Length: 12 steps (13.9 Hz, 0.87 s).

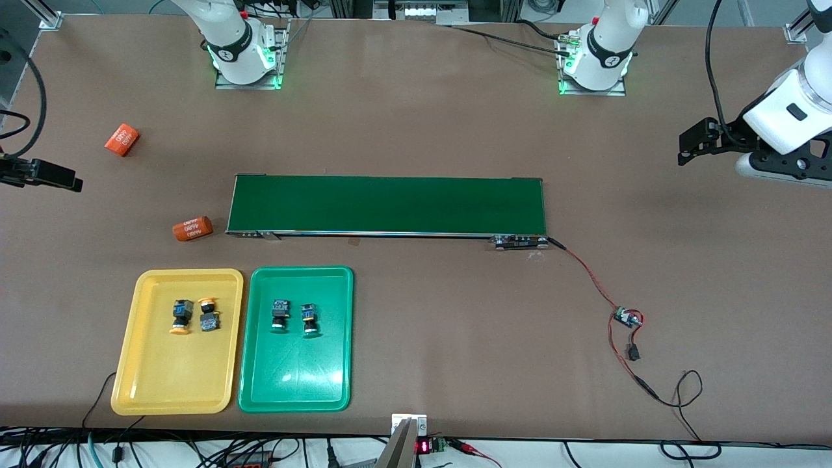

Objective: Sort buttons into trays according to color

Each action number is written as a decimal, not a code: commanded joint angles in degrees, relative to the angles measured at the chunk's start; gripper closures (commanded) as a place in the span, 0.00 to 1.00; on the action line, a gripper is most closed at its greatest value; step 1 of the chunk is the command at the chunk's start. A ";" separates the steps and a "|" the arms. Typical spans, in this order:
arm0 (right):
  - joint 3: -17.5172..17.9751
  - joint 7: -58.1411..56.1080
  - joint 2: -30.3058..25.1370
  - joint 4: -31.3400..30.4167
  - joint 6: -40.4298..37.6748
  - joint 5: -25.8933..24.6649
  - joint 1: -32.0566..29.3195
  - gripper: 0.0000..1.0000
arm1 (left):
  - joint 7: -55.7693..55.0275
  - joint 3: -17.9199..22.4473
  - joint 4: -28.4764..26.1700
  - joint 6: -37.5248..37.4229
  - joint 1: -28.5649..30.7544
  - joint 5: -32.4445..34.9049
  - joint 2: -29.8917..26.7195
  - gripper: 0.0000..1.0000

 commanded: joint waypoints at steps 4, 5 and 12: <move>0.35 1.10 -10.60 -13.51 6.24 -0.58 0.29 0.00 | 0.29 0.15 -0.77 0.45 -0.25 -0.04 -0.90 0.00; 0.35 0.58 -10.69 -13.25 6.33 -0.49 0.29 0.00 | 0.29 0.15 -0.77 0.45 -0.25 -0.04 -0.90 0.00; 0.35 1.19 -11.83 -13.07 5.89 -0.32 0.29 0.00 | 0.38 0.15 -0.77 0.45 -0.25 -0.04 -0.90 0.00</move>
